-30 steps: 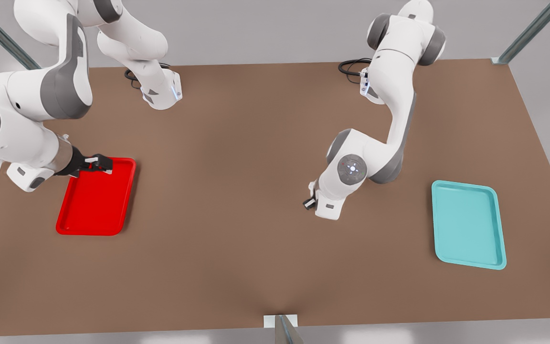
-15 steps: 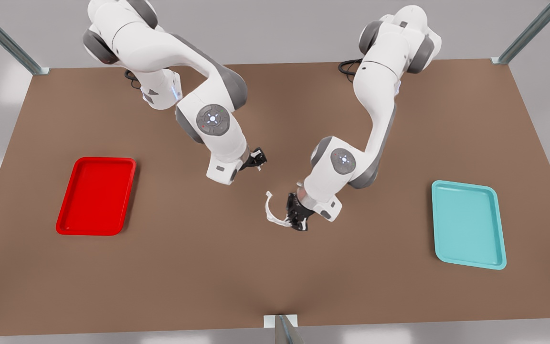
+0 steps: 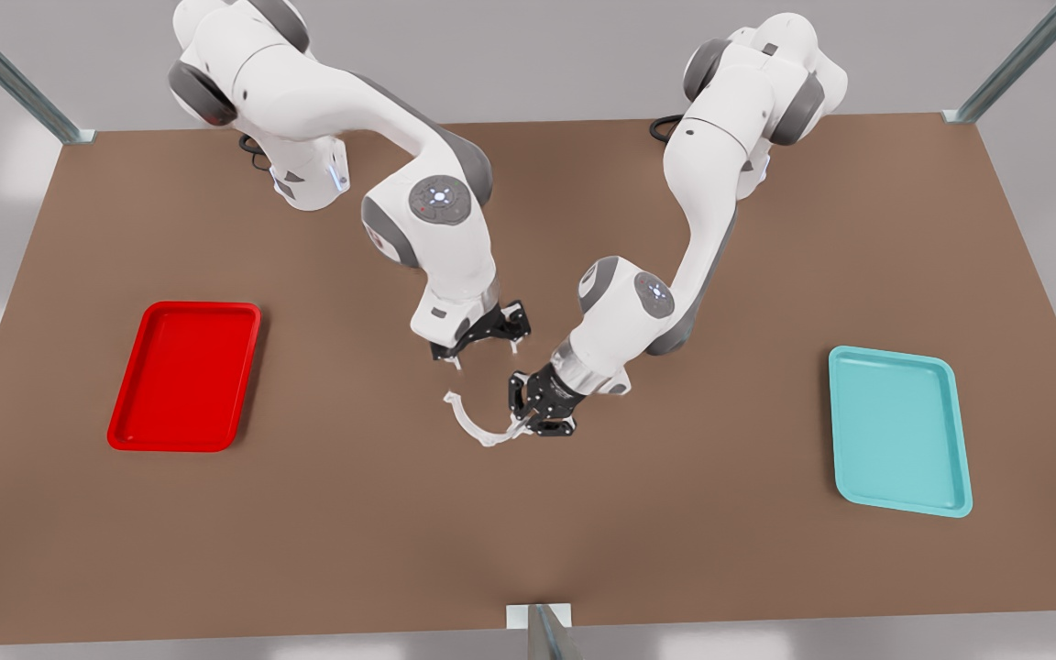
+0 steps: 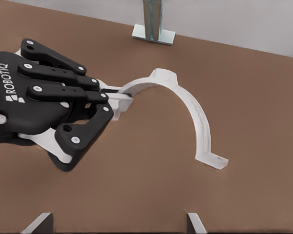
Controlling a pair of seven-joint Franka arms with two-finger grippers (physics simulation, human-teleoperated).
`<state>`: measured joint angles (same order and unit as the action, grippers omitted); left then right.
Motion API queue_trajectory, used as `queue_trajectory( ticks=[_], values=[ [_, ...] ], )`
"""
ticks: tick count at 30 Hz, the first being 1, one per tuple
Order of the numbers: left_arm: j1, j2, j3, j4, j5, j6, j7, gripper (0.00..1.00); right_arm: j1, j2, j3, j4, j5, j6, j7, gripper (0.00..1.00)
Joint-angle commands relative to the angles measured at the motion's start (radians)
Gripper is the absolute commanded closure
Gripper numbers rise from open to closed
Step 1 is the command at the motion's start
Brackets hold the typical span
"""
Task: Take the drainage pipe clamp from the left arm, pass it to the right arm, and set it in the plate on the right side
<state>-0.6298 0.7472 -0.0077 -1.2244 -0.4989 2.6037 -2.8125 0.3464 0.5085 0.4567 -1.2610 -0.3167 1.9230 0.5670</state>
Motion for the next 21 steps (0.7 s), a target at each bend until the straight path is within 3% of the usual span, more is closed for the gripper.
queue_trajectory(
  ticks=[1,3,13,21],
  values=[
    [-0.005,0.000,0.000,0.000,0.002,0.026,-0.487,0.79,-0.007,-0.016,0.004,0.002,-0.024,-0.098,0.062,0.00],
    [-0.005,0.000,0.000,0.000,0.000,0.026,-0.487,0.79,-0.004,-0.005,0.004,0.002,-0.104,-0.078,0.047,0.00],
    [-0.010,0.000,-0.001,0.000,0.000,0.026,-0.489,0.79,-0.073,0.027,-0.010,0.000,-0.101,0.056,-0.441,0.00],
    [-0.010,0.006,-0.001,0.000,-0.001,0.026,-0.489,0.79,-0.076,0.062,-0.009,0.000,-0.102,0.165,-0.487,0.00]
  ],
)
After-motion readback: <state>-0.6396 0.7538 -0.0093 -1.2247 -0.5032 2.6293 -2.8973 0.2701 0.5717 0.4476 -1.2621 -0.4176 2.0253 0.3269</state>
